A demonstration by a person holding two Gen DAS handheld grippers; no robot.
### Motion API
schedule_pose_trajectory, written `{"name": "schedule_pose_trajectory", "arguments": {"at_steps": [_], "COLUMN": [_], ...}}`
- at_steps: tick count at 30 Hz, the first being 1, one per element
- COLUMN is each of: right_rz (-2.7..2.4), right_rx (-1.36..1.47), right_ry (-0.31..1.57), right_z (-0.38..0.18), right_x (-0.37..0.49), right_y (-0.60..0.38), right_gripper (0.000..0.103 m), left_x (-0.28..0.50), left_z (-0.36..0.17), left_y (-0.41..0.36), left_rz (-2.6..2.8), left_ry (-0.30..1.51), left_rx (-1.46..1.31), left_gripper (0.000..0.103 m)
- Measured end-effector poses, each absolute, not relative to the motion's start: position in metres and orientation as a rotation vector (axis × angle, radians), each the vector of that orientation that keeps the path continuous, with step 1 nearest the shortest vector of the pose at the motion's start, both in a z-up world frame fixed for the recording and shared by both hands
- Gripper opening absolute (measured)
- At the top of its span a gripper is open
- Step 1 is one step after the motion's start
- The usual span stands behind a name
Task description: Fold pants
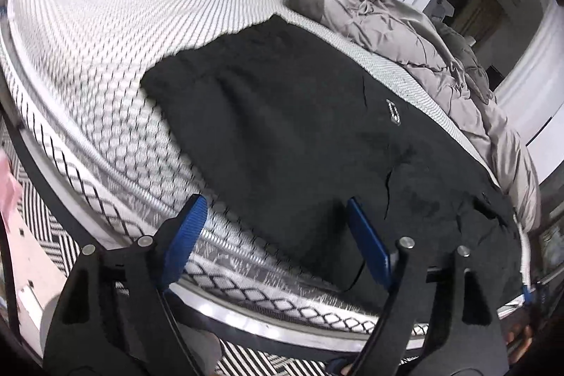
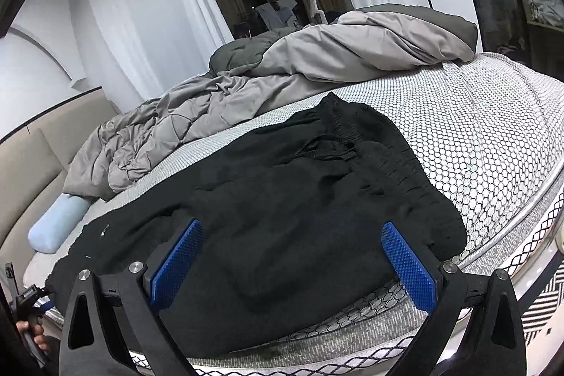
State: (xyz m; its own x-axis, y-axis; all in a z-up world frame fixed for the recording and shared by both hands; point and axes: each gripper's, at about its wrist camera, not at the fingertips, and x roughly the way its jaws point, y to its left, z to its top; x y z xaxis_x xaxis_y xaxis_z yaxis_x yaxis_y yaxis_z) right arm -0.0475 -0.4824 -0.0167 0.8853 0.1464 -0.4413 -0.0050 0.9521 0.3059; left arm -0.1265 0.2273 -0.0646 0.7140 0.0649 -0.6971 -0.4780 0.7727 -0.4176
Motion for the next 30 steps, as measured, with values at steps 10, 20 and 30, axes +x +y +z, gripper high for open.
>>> {"name": "schedule_pose_trajectory", "arguments": {"at_steps": [10,20,30], "right_rz": [0.059,0.001,-0.023], "right_rx": [0.279,0.156,0.134], "right_ry": [0.51,0.525,0.545], "right_z": [-0.019,-0.02,-0.022], "right_x": [-0.04,-0.041,-0.044], "right_y": [-0.476,-0.464,-0.474], "right_gripper": [0.103,0.103,0.103], "left_x": [-0.09,-0.062,-0.058], "left_z": [-0.042,-0.044,-0.03], "left_y": [0.225,0.254,0.247], "left_rz": [0.33,0.405,0.432], "left_ry": [0.66,0.638,0.618], "left_rx": [-0.553,-0.618,-0.572], "left_gripper": [0.058,0.001,0.001]}}
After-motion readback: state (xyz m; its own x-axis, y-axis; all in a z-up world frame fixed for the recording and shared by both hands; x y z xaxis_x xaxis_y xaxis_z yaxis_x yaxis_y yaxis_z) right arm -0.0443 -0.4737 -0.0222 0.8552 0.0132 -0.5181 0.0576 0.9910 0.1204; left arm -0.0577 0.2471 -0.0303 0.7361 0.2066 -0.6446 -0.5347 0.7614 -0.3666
